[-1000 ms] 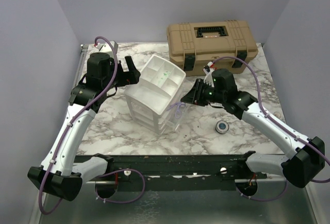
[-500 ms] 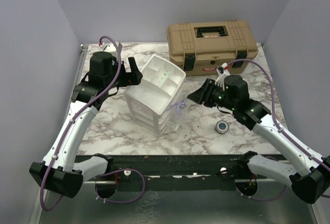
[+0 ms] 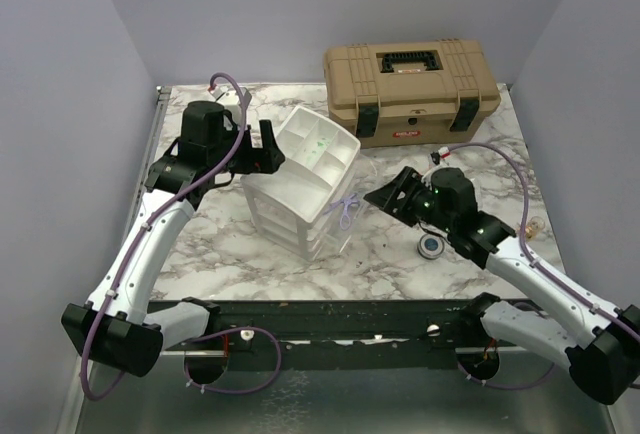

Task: Organize the makeup
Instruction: Close the drawer in the storage box.

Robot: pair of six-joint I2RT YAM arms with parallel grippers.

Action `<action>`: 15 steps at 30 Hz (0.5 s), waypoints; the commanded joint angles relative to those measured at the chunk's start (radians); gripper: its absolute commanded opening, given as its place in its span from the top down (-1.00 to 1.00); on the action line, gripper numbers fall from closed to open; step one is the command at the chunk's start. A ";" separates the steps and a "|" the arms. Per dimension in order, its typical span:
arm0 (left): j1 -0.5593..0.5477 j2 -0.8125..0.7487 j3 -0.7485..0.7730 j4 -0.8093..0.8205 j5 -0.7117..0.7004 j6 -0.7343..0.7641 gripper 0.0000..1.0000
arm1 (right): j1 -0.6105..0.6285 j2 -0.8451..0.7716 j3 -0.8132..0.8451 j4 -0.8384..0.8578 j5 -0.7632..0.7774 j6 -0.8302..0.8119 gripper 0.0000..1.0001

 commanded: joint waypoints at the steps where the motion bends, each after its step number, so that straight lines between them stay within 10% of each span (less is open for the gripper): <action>1: -0.002 -0.002 -0.010 -0.015 0.066 0.021 -0.97 | 0.005 0.046 -0.045 0.157 -0.098 0.114 -0.31; 15: -0.002 -0.002 -0.013 -0.016 0.095 0.017 -0.96 | 0.005 0.017 -0.207 0.498 -0.175 0.236 -0.29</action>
